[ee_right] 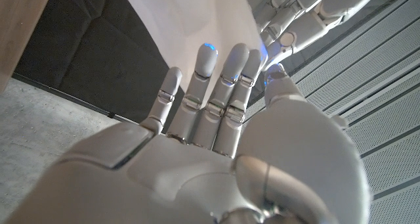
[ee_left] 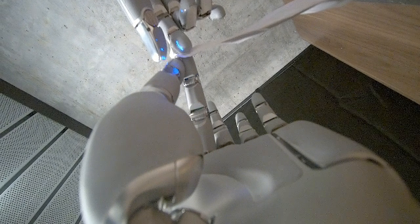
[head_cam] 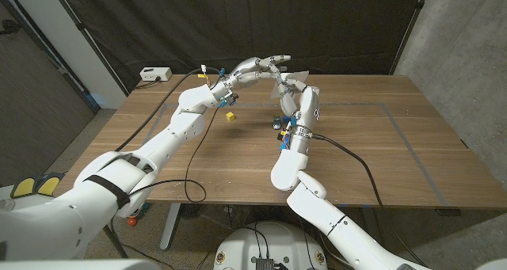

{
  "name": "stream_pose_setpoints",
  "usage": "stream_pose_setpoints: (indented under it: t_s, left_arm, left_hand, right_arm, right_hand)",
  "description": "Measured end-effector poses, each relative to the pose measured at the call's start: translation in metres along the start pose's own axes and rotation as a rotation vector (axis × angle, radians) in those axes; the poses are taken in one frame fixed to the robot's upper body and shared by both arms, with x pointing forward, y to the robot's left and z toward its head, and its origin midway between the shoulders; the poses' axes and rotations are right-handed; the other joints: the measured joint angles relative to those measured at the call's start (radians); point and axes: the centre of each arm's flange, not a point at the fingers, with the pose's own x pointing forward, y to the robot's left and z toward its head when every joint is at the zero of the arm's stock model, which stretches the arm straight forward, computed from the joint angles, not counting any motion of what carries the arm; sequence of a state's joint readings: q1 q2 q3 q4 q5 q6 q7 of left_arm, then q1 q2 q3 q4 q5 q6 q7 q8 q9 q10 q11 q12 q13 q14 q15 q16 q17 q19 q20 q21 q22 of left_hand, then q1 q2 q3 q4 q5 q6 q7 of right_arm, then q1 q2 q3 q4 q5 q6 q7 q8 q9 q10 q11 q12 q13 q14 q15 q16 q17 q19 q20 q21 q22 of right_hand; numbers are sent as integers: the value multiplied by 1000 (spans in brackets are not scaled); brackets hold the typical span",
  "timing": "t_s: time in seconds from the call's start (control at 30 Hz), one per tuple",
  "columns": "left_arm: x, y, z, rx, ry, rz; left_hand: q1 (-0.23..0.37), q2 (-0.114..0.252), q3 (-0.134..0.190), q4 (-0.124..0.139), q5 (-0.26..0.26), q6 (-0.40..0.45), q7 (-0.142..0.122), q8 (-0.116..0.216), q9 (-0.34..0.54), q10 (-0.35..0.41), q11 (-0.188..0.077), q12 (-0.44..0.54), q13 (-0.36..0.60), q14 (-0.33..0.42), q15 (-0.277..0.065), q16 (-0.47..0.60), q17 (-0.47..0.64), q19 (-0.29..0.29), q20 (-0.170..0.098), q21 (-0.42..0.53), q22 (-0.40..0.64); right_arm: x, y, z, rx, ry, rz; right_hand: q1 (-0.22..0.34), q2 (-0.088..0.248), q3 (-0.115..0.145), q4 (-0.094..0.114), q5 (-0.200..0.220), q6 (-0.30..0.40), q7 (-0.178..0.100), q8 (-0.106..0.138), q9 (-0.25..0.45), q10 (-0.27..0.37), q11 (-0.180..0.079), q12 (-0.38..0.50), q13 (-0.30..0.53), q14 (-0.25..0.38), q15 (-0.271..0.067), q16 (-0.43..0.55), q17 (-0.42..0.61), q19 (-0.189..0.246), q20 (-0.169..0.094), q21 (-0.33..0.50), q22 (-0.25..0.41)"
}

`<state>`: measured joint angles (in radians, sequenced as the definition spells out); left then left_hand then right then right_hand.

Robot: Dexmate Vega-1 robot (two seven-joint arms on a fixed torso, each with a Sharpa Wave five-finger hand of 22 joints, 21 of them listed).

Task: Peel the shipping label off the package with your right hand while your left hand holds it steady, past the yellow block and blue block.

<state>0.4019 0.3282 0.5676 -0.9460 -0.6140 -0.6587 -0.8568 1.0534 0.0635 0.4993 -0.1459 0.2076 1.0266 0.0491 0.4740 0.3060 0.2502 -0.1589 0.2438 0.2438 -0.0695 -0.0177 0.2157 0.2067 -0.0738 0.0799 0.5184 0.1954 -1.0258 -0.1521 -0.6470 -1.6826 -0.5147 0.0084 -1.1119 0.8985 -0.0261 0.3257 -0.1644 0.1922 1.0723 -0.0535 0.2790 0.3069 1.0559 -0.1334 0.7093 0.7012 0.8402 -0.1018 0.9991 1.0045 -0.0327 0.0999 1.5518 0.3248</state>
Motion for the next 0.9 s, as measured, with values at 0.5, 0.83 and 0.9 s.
stream_pose_setpoints:
  t_s: [0.5,0.83,0.9]
  left_arm:
    - [1,-5,0,6,14,-17]
    - [0,-7,1,1,7,-10]
    - [0,-7,1,-2,4,-6]
  left_hand:
    - [0,0,0,0,-3,0,0,0,0,0,0,0,0,0,0,0,0,0,0,0,0]
    - [2,1,3,-3,-6,0,0,0,0,0,0,0,0,0,0,0,0,0,0,0,0]
    - [2,1,3,-4,-6,0,0,0,0,0,0,0,0,0,0,0,0,0,0,0,0]
  right_arm:
    - [-3,-4,2,37,-56,-62]
    - [-5,-2,4,0,-83,-52]
    - [-5,-1,4,-9,-85,-50]
  right_hand:
    - [178,32,99,-4,30,110,18,49,10,85,1,85,57,49,-13,54,83,38,-23,14,12]
    - [176,34,124,7,149,121,32,98,60,90,6,114,111,49,-13,66,200,28,-39,14,29]
    - [170,35,124,7,179,121,32,108,72,90,6,116,112,49,-13,66,210,28,-39,14,33]
